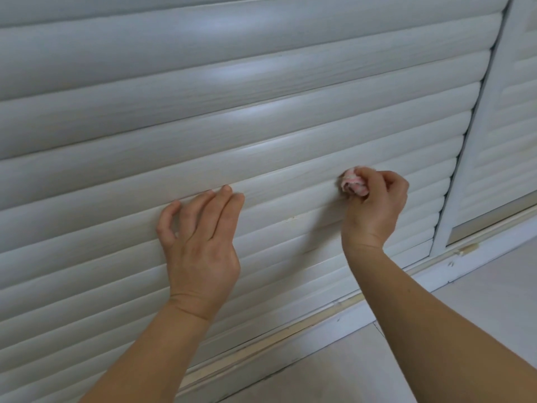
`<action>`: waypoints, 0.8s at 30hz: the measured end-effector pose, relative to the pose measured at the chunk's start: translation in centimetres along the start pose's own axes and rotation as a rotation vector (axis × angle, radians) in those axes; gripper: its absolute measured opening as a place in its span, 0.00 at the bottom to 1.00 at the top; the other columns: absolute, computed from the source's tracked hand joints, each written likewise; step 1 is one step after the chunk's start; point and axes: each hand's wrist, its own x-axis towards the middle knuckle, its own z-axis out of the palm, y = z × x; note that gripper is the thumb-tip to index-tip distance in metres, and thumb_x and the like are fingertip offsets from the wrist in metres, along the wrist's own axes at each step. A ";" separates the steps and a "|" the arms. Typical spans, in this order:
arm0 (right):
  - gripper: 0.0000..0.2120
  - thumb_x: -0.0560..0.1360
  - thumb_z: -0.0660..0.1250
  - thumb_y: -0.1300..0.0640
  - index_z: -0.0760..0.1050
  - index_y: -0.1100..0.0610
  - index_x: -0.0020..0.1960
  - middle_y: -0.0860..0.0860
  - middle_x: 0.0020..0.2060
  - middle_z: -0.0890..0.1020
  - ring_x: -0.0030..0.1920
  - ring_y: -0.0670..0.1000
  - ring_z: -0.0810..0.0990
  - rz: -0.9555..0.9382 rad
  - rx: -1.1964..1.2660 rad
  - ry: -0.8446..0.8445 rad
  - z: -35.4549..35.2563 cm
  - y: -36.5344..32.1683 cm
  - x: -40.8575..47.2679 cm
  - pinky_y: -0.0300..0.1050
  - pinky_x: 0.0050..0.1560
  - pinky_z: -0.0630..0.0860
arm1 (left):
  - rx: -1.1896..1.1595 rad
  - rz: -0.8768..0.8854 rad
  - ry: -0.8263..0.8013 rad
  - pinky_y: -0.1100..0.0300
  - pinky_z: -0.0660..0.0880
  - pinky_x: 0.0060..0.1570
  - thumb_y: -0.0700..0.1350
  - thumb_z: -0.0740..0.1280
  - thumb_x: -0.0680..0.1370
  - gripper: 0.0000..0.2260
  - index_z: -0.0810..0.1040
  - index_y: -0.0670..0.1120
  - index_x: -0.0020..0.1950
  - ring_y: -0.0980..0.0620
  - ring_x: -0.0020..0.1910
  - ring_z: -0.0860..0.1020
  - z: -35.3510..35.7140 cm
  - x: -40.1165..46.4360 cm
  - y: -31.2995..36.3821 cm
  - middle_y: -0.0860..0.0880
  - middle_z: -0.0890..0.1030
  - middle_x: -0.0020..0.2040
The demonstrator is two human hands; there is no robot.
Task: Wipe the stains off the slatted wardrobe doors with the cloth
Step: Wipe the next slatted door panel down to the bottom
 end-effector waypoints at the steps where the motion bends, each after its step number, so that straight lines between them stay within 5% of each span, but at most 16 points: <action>1: 0.10 0.74 0.64 0.61 0.80 0.52 0.52 0.44 0.49 0.74 0.50 0.37 0.72 0.049 0.051 0.002 0.1 -0.4 -0.2 0.27 0.47 0.62 | -0.001 -0.001 0.003 0.45 0.61 0.62 0.32 0.58 0.69 0.23 0.78 0.44 0.60 0.49 0.61 0.72 0.0 0.0 0.0 0.48 0.79 0.59; 4: 0.15 0.72 0.60 0.64 0.80 0.57 0.54 0.57 0.55 0.75 0.56 0.54 0.68 -0.025 0.191 -0.054 0.5 -0.9 -3.4 0.27 0.48 0.59 | 0.004 -0.002 -0.006 0.44 0.62 0.61 0.32 0.58 0.69 0.23 0.78 0.44 0.61 0.49 0.61 0.71 0.0 -0.1 0.1 0.48 0.79 0.60; 8: 0.15 0.71 0.61 0.58 0.76 0.49 0.56 0.51 0.54 0.73 0.54 0.55 0.68 -0.405 0.247 -0.170 0.9 -2.3 -7.7 0.42 0.50 0.69 | 0.002 -0.001 -0.028 0.45 0.62 0.62 0.34 0.57 0.70 0.22 0.78 0.45 0.61 0.49 0.61 0.71 0.0 0.0 -0.1 0.48 0.79 0.60; 12: 0.10 0.73 0.65 0.58 0.75 0.51 0.54 0.53 0.51 0.78 0.50 0.57 0.72 -0.673 0.294 -0.190 1.3 -4.6 -11.4 0.48 0.46 0.75 | -0.028 -0.019 -0.021 0.45 0.62 0.61 0.42 0.55 0.79 0.16 0.78 0.45 0.60 0.49 0.60 0.72 -0.1 0.3 0.0 0.49 0.79 0.59; 15: 0.10 0.74 0.65 0.61 0.74 0.52 0.54 0.54 0.50 0.80 0.50 0.56 0.73 -0.814 0.248 -0.206 1.6 -3.7 -12.6 0.50 0.44 0.77 | -0.010 -0.028 -0.026 0.45 0.62 0.61 0.43 0.61 0.76 0.14 0.79 0.45 0.59 0.50 0.60 0.72 -0.1 0.3 0.1 0.49 0.80 0.59; 20: 0.12 0.73 0.64 0.56 0.72 0.47 0.55 0.49 0.54 0.71 0.52 0.57 0.71 -0.784 0.163 -0.245 1.4 -0.1 -10.1 0.49 0.43 0.77 | 0.005 -0.017 -0.052 0.44 0.62 0.62 0.36 0.57 0.70 0.21 0.77 0.45 0.61 0.50 0.61 0.71 -0.2 -0.1 -0.1 0.49 0.78 0.61; 24: 0.13 0.71 0.63 0.58 0.77 0.48 0.54 0.49 0.54 0.72 0.54 0.57 0.68 -0.522 0.102 -0.211 0.6 2.6 -6.7 0.47 0.42 0.72 | 0.014 -0.015 -0.020 0.43 0.62 0.62 0.32 0.57 0.69 0.23 0.78 0.45 0.61 0.50 0.62 0.71 0.2 -0.3 -0.2 0.50 0.78 0.61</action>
